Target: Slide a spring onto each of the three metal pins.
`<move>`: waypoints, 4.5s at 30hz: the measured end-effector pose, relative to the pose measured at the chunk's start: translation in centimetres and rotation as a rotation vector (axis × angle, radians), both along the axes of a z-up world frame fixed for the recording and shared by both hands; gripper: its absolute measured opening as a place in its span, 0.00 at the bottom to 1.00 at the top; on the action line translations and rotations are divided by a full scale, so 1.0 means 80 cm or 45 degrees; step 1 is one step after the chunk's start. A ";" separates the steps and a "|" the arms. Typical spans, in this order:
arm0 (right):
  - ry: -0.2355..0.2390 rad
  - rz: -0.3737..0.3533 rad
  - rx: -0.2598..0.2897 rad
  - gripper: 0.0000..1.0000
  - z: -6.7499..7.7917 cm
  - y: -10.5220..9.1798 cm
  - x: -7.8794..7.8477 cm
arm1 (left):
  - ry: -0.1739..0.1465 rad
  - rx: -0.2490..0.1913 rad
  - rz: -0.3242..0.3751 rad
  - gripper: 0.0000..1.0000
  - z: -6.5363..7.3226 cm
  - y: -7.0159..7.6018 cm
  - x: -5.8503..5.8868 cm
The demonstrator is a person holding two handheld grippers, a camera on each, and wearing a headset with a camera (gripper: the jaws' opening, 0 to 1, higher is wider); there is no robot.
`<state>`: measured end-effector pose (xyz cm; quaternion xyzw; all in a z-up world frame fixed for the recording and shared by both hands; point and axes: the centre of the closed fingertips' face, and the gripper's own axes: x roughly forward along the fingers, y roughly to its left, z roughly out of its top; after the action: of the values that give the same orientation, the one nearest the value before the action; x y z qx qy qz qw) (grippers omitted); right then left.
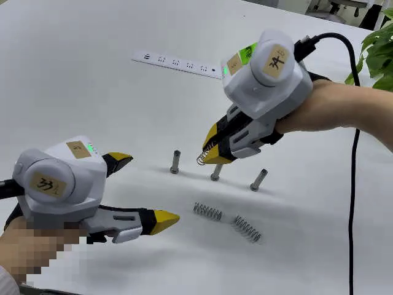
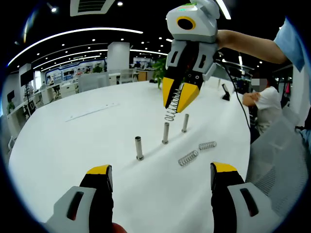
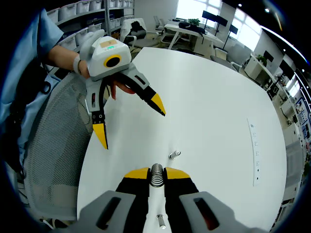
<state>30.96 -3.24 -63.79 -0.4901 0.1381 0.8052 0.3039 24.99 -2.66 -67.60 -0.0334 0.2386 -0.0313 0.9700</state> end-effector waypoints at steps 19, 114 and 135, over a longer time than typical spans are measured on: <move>-0.128 0.127 -0.066 0.12 -0.015 0.049 0.002 | -0.040 -0.041 0.028 0.83 0.007 0.006 0.005; -0.337 0.349 -0.304 0.13 -0.130 0.062 -0.002 | -0.033 -0.111 0.083 0.92 -0.009 0.024 -0.011; -0.199 0.263 -0.261 0.27 -0.122 0.067 -0.014 | -0.037 -0.092 0.065 0.91 -0.005 0.026 -0.009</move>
<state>29.86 2.08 -73.53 -0.5913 0.1444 0.7733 0.1775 24.25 -0.54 -68.00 -0.0741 0.2224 -0.0155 0.9720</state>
